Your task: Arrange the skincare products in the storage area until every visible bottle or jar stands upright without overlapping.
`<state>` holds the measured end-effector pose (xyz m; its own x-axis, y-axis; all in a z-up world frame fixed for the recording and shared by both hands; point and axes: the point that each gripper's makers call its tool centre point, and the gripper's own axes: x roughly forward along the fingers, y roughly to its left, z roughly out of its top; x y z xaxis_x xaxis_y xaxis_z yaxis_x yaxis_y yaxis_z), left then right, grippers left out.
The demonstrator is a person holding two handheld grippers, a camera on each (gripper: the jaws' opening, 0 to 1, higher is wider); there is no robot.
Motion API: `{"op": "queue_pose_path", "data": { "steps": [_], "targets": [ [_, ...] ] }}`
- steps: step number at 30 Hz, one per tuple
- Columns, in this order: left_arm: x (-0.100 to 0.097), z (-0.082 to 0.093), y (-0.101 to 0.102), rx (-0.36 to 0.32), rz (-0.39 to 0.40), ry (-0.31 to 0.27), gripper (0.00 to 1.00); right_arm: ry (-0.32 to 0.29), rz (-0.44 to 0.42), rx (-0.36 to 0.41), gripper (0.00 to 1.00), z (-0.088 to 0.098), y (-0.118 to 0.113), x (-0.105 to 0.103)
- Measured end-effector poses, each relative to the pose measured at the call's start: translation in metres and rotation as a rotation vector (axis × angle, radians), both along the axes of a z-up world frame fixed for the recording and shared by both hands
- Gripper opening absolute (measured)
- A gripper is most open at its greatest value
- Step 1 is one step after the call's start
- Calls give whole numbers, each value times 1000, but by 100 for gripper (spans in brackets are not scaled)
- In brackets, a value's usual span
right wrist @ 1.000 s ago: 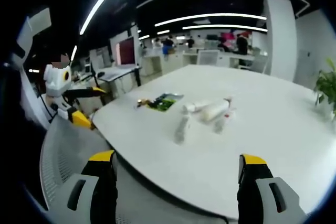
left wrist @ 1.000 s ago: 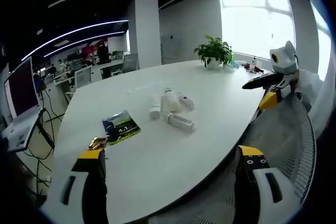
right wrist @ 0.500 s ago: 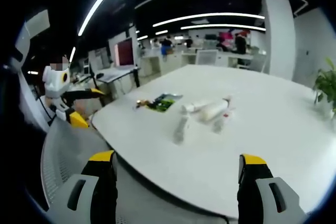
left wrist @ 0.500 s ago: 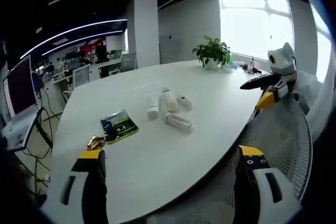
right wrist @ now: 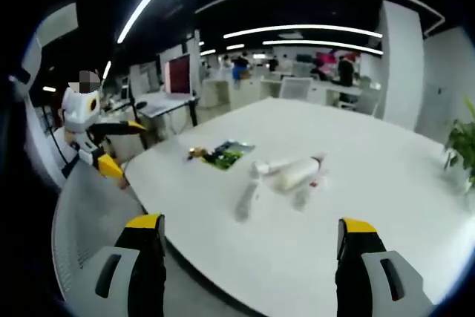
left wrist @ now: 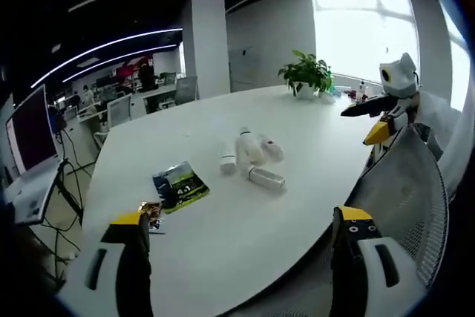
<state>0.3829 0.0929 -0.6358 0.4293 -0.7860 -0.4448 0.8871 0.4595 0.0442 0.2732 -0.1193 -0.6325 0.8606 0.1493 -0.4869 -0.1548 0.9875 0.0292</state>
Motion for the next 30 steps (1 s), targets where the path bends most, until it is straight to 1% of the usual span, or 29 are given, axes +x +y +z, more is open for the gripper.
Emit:
{"op": "queue_pose_path", "data": {
  "steps": [4, 9, 14, 15, 17, 20, 24, 30],
  "targets": [
    [8, 3, -7, -9, -2, -7, 99, 0, 5, -8, 99, 2, -7, 15],
    [19, 4, -10, -15, 9, -8, 99, 13, 5, -25, 99, 0, -18, 35],
    [29, 0, -11, -11, 22, -5, 99, 19, 12, -36, 99, -3, -25, 55],
    [32, -1, -10, -10, 25, -1, 99, 29, 16, -40, 99, -5, -25, 60],
    [35, -2, -10, -10, 28, 1, 99, 28, 17, -58, 99, -7, -26, 69],
    [38, -5, -10, -16, 32, 15, 99, 32, 20, -67, 99, -10, -26, 80],
    [42, -11, -12, -21, 32, 36, 99, 33, 24, -80, 98, -16, -26, 99],
    [42, -19, -14, -34, 30, 73, 98, 75, 9, -73, 95, -32, -26, 123]
  ]
}}
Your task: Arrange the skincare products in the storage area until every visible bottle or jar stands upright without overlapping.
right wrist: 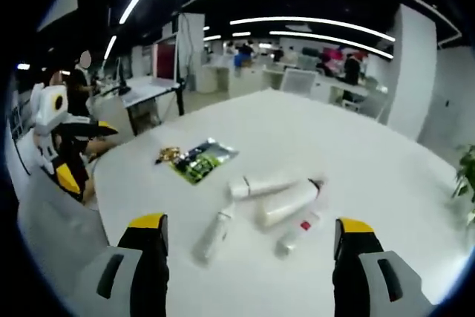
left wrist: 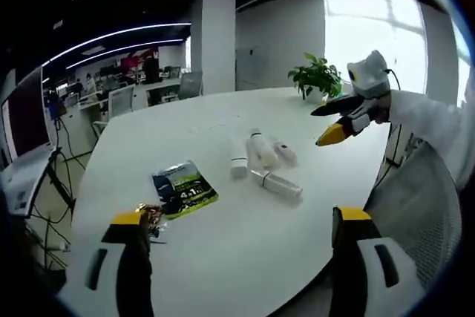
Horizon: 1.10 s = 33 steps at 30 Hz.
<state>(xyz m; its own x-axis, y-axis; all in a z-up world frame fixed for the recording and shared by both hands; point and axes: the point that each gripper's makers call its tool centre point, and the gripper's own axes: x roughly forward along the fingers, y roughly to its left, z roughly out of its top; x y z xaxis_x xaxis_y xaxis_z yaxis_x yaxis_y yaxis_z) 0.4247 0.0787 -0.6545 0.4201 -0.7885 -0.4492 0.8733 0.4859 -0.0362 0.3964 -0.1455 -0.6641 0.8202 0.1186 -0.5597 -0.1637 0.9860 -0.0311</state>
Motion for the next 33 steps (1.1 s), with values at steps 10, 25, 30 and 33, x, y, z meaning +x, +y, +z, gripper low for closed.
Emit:
{"op": "queue_pose_path", "data": {
  "steps": [10, 25, 30, 33],
  "targets": [
    [-13, -15, -12, -27, -24, 78, 98, 55, -21, 24, 86, -29, -3, 40],
    [-21, -16, -19, -57, -48, 108, 97, 168, -156, 19, 74, -70, -26, 72],
    [-22, -15, -20, -63, -49, 109, 97, 192, -188, 49, 69, -77, -29, 85],
    [-22, -14, -20, -68, -49, 107, 97, 212, -214, 35, 65, -85, -37, 91]
  ]
}}
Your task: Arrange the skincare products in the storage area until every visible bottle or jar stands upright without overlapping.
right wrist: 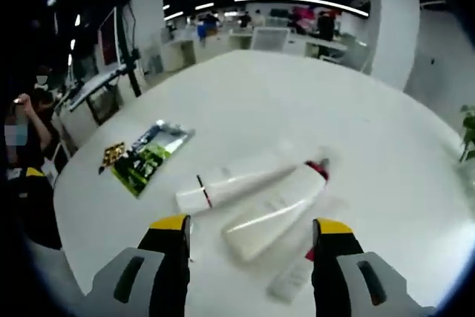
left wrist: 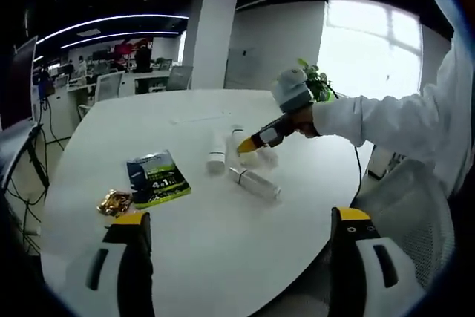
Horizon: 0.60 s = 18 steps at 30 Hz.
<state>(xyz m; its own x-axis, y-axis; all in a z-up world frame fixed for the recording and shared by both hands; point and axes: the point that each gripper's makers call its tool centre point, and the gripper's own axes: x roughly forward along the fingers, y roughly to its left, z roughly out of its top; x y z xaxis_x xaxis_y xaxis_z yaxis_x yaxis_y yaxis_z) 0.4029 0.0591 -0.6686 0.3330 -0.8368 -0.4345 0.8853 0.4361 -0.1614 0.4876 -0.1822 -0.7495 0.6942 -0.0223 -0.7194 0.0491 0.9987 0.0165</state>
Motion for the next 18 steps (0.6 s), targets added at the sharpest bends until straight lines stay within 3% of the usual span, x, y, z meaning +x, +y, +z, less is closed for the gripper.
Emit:
{"op": "queue_pose_path", "data": {
  "steps": [6, 14, 18],
  "targets": [
    [0, -1, 0, 1, -2, 4, 96, 54, -67, 8, 60, -17, -10, 2],
    [-1, -1, -2, 1, -10, 1, 96, 70, -183, 77, 60, -33, -14, 9],
    [0, -1, -1, -6, -4, 4, 96, 73, -215, 71, 59, -36, -18, 11]
  ]
}}
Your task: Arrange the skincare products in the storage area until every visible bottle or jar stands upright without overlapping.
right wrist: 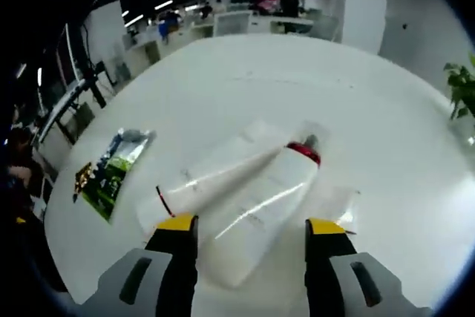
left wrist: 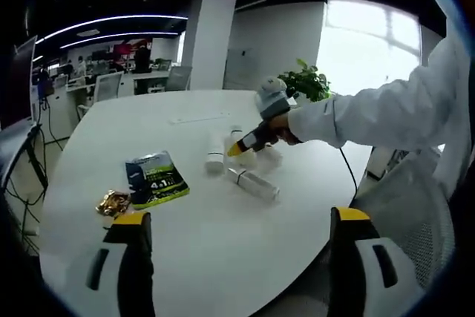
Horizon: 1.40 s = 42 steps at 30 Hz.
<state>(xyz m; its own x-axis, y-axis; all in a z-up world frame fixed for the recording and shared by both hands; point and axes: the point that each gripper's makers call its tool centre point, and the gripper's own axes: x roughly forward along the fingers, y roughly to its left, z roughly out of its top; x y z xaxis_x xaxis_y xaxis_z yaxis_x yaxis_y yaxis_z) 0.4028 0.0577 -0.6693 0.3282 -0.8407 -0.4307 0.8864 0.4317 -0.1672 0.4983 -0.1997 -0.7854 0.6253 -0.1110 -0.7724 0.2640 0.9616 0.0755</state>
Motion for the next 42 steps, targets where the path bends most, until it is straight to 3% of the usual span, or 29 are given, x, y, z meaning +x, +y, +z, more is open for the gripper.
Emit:
{"op": "queue_pose_path", "data": {
  "steps": [16, 23, 24, 25, 27, 42],
  "targets": [
    [2, -3, 2, 11, 6, 1, 96, -13, -33, -52, 49, -4, -3, 10],
    [3, -3, 2, 16, 2, -2, 96, 15, 28, -113, 40, -5, -14, 5],
    [3, -3, 2, 19, -1, -4, 95, -20, 63, -142, 37, -1, -17, 11],
    [3, -3, 1, 23, -7, -9, 95, -10, 27, -114, 34, -1, -16, 6],
    [4, -3, 1, 25, -10, -8, 94, -27, 46, -125, 30, -1, -19, 6],
    [15, 1, 4, 70, -36, -58, 93, -30, 157, -133, 28, 0, -4, -12]
  ]
}}
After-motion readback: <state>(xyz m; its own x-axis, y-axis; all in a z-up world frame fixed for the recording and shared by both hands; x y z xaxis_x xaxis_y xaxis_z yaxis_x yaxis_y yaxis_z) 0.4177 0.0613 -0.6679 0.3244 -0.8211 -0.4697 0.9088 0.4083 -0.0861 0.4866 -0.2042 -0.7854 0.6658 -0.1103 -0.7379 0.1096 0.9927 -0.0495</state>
